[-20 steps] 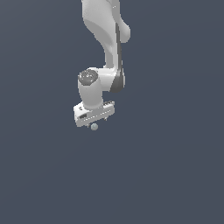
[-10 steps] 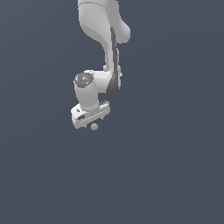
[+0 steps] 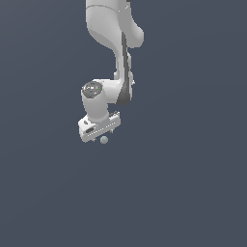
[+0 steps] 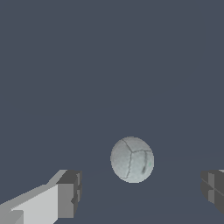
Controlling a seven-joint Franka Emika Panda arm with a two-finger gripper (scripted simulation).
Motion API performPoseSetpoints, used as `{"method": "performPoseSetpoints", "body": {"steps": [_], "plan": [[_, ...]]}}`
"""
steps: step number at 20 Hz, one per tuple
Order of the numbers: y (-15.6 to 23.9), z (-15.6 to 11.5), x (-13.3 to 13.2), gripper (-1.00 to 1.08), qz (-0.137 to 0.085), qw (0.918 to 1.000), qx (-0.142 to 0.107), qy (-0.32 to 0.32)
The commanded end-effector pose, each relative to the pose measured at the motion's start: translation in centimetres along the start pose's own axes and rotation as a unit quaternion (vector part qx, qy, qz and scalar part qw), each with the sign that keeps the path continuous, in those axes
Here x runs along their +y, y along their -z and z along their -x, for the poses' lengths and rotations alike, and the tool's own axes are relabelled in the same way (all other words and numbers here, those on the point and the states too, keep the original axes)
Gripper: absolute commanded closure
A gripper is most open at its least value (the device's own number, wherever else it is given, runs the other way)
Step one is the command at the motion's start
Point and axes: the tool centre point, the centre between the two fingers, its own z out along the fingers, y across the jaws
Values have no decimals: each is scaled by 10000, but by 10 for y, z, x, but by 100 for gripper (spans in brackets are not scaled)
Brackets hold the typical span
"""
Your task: Pick up the object and move it to a goal position.
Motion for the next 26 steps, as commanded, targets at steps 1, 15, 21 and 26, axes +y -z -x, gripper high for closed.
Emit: {"method": "performPoseSetpoints", "body": {"steps": [1, 15, 21, 26], "plan": [[-7, 0, 0, -92, -3, 10000, -3, 3], [-46, 0, 0, 108, -2, 10000, -1, 20], [-46, 0, 0, 108, -2, 10000, -1, 20], [-44, 1, 0, 108, 1, 10000, 0, 16]]}}
